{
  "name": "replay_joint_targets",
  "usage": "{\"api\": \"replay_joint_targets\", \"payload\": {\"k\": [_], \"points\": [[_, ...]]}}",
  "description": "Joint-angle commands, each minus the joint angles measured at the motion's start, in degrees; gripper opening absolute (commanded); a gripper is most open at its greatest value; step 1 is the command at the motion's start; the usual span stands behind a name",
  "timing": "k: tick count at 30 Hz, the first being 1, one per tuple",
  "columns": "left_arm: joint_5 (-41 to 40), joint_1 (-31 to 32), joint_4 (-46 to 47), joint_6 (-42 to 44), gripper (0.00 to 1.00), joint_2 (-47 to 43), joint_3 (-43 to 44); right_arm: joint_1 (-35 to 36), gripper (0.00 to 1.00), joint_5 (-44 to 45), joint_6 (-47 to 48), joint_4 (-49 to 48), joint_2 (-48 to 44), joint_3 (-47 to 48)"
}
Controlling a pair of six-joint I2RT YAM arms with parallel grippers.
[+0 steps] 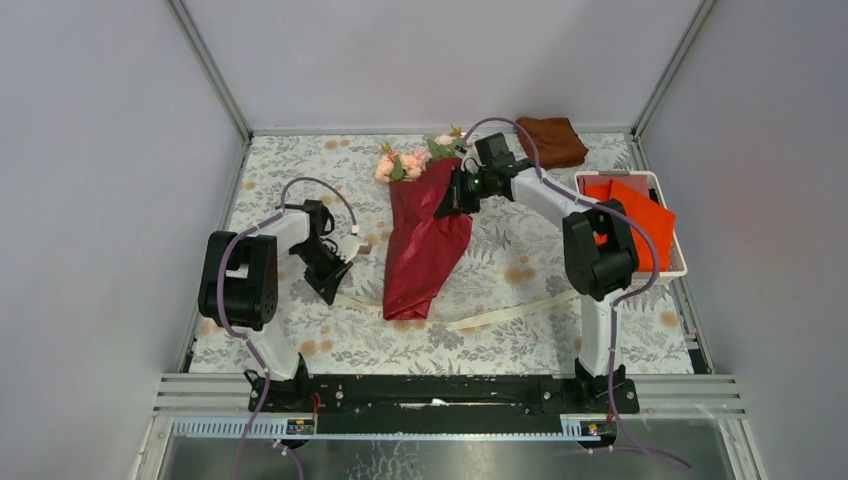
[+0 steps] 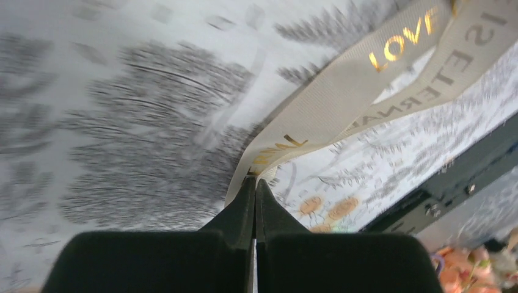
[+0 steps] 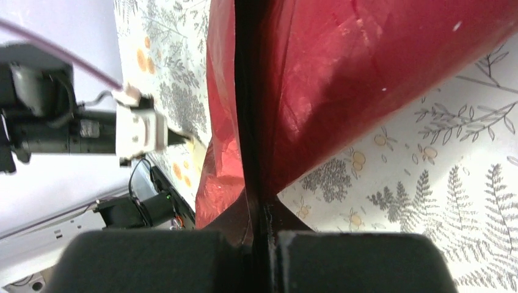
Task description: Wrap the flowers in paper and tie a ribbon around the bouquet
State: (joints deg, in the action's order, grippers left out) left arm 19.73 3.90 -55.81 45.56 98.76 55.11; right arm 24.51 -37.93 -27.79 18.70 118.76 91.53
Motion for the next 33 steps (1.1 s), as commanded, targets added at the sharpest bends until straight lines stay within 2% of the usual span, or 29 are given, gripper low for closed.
{"api": "replay_joint_targets", "payload": {"k": [1,6,11,14,19,25,28,33], "points": [[-0.5,-2.7,19.6,-7.5,0.0,4.9,4.4,0.0,0.0,-2.2,2.9,2.0,-6.1,-2.6],[3.4,-7.9,22.3,-15.1,0.0,5.0,10.0,0.0,0.0,-1.8,4.5,1.5,-8.3,-9.4],[9.1,-12.3,23.8,-19.8,0.0,1.0,13.7,0.0,0.0,-1.9,5.3,-0.4,-9.3,-15.6],[15.1,-12.5,21.5,-18.1,0.0,-4.1,14.0,0.0,0.0,-1.4,5.6,-1.6,-9.5,-18.6],[28.4,-11.2,14.2,-10.6,0.0,-17.5,12.4,0.0,0.0,0.6,6.0,-3.1,-8.0,-20.9],[28.0,0.2,12.0,-9.1,0.0,-29.6,11.9,0.1,0.0,1.2,5.7,-4.6,-6.2,-21.8],[30.5,5.4,10.8,-10.9,0.0,-27.2,14.5,0.1,0.0,1.4,5.4,-5.1,-5.4,-21.8],[19.6,20.9,20.7,-17.5,0.0,-18.2,15.3,0.1,0.0,3.7,4.9,-5.4,-5.6,-22.2]]}}
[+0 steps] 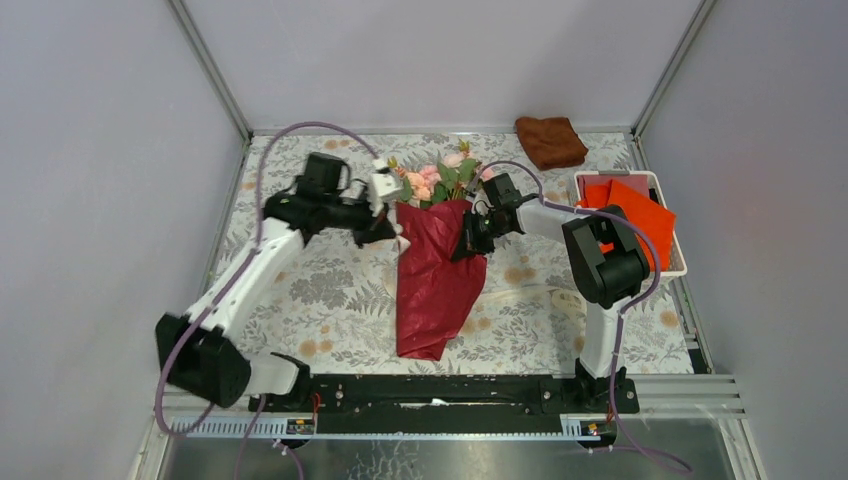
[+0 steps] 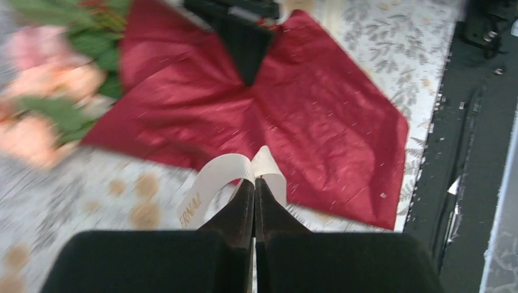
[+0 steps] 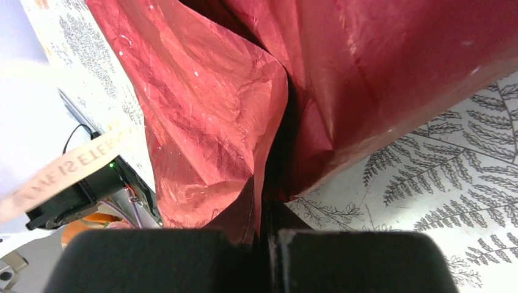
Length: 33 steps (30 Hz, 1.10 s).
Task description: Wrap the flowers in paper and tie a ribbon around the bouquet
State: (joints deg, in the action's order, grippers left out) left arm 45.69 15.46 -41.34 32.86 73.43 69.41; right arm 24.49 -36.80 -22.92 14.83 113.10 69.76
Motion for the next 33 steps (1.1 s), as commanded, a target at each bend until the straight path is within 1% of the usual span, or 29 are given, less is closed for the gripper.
{"api": "replay_joint_targets", "payload": {"k": [1,4,6,8,10,12,13,15,18,19,22,24,26,28,30,33], "points": [[-7.3,11.7,7.9,-5.7,0.0,9.8,1.6,0.1,0.02,3.3,-0.2,-1.7,-0.3,-0.7],[-8.4,15.7,14.2,-9.9,0.0,17.9,3.6,0.1,0.13,5.1,-0.4,-1.7,-1.4,-1.1],[-10.2,17.7,16.7,-13.0,0.0,24.5,6.0,0.1,0.2,6.2,-1.0,-1.9,-2.3,-1.5],[-10.4,19.4,16.9,-15.2,0.0,32.0,9.0,0.1,0.29,7.0,-1.9,-2.6,-3.5,-2.2],[-10.3,20.6,16.5,-17.0,0.0,37.2,11.1,0.1,0.34,8.7,-2.9,-2.4,-5.2,-2.5],[-10.2,20.8,16.5,-17.3,0.0,40.5,11.6,0.1,0.38,12.5,-3.7,-1.7,-8.0,-3.1],[-10.2,20.8,16.5,-17.1,0.0,41.6,11.4,0.1,0.44,15.3,-4.0,-1.2,-9.9,-3.5],[-10.8,20.8,17.1,-16.7,0.0,42.9,10.3,0.0,0.54,22.0,-4.2,0.2,-13.8,-4.4],[-11.0,20.9,18.0,-16.4,0.0,44.0,8.5,-0.9,0.65,32.8,-5.1,0.6,-20.7,-8.8],[-10.9,20.9,18.1,-16.3,0.0,44.2,8.1,-1.5,0.68,34.8,-5.8,-0.2,-23.0,-11.2],[-10.7,21.0,18.9,-16.2,0.0,44.1,7.0,-3.6,0.71,41.0,-8.4,-2.1,-29.5,-18.3],[-10.6,21.0,19.3,-16.2,0.0,43.7,6.4,-4.3,0.71,47.5,-11.7,-2.0,-33.3,-22.2],[-10.4,21.0,19.5,-16.0,0.0,43.2,6.0,-4.4,0.79,53.2,-15.8,-0.9,-36.0,-25.4],[-10.5,21.0,19.8,-15.9,0.0,42.8,5.7,-4.4,0.8,56.1,-19.5,-0.5,-38.2,-28.4],[-10.8,21.0,19.8,-15.7,0.0,42.4,5.5,-4.4,0.84,58.4,-23.9,0.1,-40.3,-30.6],[-11.4,21.0,19.7,-15.4,0.0,41.9,5.4,-4.5,0.85,59.5,-28.5,-1.2,-43.0,-33.6]]}}
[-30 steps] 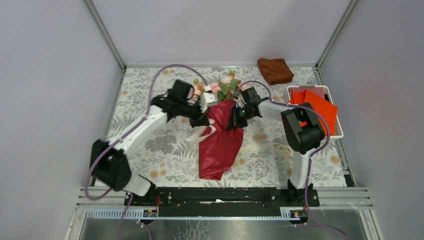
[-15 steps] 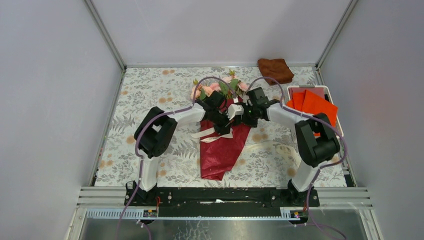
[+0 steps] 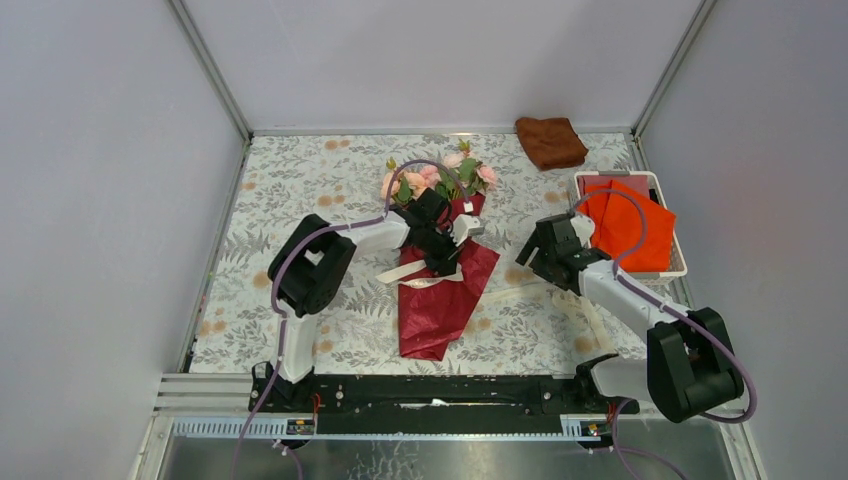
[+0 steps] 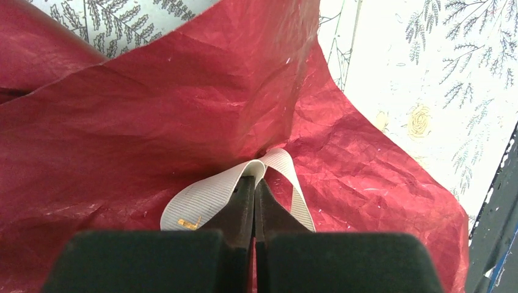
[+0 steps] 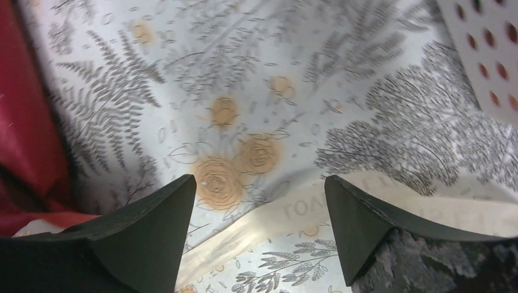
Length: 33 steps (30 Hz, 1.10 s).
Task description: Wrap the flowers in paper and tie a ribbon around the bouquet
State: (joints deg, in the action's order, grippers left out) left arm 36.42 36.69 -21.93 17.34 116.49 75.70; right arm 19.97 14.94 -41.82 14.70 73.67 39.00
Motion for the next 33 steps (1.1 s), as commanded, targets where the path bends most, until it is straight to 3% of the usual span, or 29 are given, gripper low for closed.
{"api": "replay_joint_targets", "payload": {"k": [1,15,24,29,33], "points": [[-2.3,-0.2,0.3,0.2,0.0,-1.3,-0.9,0.1,0.85,7.4,-11.1,-1.2,-4.0,-3.6],[-2.6,-0.1,0.2,-0.1,0.0,-3.0,-0.7,-0.3,0.8,5.4,-14.5,-3.3,3.5,-5.4],[-2.5,0.0,-0.5,0.6,0.0,-3.2,-0.1,-0.2,0.78,12.9,-7.8,6.9,-7.0,-1.6],[-2.7,0.0,-0.6,1.0,0.0,-3.3,-0.6,0.5,0.77,8.1,-11.5,8.1,-11.5,-3.5],[-2.8,0.0,-1.0,1.1,0.0,-3.1,-0.3,1.2,0.77,3.0,-15.6,4.4,-9.9,-7.1]]}}
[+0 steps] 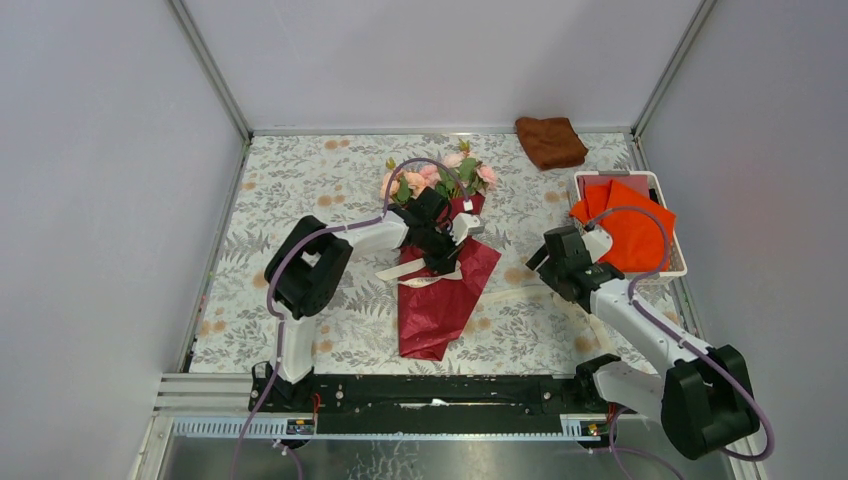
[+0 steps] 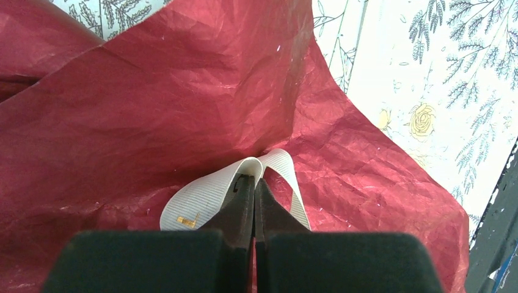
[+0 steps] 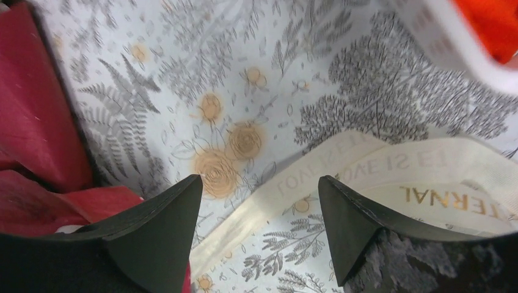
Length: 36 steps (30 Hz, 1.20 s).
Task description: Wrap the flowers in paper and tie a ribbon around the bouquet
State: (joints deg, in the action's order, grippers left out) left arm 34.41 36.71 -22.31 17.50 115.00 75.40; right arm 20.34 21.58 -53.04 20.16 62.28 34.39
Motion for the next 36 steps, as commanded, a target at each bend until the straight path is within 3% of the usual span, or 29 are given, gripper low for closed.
{"api": "replay_joint_targets", "payload": {"k": [1,9,12,14,19,21,26,30,36], "points": [[-0.9,-0.1,-0.6,0.9,0.0,-1.7,0.2,0.9,0.77,-4.3,-5.0,-2.1,2.5,-3.1],[-0.8,0.0,-0.9,0.9,0.0,-2.4,0.1,0.8,0.79,-1.7,-4.4,-6.2,11.0,-2.7],[-1.0,0.0,-1.2,0.9,0.0,-2.5,0.2,0.5,0.74,-0.7,-4.2,-7.5,12.0,-3.5],[-1.1,0.0,-1.3,1.0,0.0,-2.7,0.4,-0.2,0.6,-0.1,-3.2,-9.7,12.2,-4.5],[-1.1,0.0,-2.1,1.5,0.0,-2.9,1.4,-3.6,0.1,-0.1,2.6,-14.1,12.5,-4.4],[-1.0,0.0,-2.3,1.5,0.0,-3.1,1.8,-3.7,0.0,0.5,6.5,-16.3,11.4,-3.6],[-1.1,-0.1,-2.7,2.2,0.0,-3.7,2.6,-2.9,0.0,-2.6,20.3,-19.1,8.7,2.4],[-0.6,-1.1,-2.6,1.8,0.0,-3.3,2.8,3.9,0.0,-3.7,29.3,-18.9,6.1,7.5],[0.7,-3.6,-2.6,0.4,0.0,-0.9,4.6,13.0,0.0,-11.0,31.5,-22.8,-1.2,6.8]]}}
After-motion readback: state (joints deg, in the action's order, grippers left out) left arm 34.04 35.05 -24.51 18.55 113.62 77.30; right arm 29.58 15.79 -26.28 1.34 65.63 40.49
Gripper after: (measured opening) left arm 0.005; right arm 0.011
